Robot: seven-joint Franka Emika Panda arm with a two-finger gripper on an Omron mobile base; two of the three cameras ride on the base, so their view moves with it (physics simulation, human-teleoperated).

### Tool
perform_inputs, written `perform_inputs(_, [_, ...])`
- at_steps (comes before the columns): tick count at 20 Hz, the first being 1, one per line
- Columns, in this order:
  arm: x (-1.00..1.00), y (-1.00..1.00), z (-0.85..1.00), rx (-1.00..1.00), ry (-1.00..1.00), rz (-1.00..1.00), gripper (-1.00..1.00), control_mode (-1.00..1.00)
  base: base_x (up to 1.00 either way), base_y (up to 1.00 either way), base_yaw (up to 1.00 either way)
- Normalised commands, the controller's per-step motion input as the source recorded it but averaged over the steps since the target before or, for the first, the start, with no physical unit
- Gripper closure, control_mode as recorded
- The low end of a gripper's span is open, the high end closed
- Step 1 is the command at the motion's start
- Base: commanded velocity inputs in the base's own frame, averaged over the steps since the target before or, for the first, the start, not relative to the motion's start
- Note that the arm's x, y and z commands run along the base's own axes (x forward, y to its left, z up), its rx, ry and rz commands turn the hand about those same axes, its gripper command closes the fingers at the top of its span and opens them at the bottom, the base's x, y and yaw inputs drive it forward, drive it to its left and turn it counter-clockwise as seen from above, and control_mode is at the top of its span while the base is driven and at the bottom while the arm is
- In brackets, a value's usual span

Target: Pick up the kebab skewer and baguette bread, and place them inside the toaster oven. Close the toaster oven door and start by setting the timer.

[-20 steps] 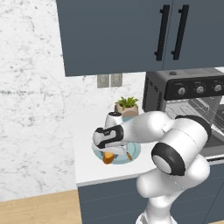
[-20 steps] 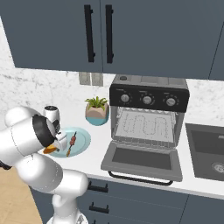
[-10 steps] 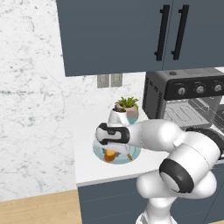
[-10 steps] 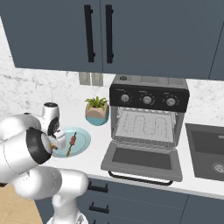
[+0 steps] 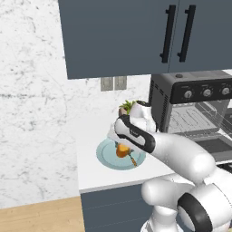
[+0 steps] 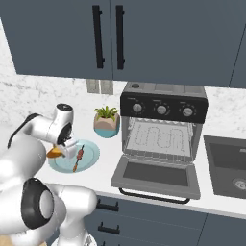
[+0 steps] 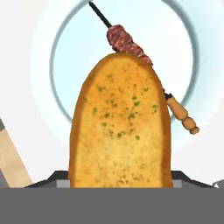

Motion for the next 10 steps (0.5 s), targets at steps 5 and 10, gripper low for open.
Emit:
perform_inputs(5, [-0.30, -0.30, 0.54, 0.08, -0.04, -0.11, 1.00, -1.00, 0.00, 0.00, 0.00])
perform_inputs(10, [-0.31, -0.41, 0.46, 0.07, -0.05, -0.13, 1.00, -1.00, 0.00, 0.00, 0.00])
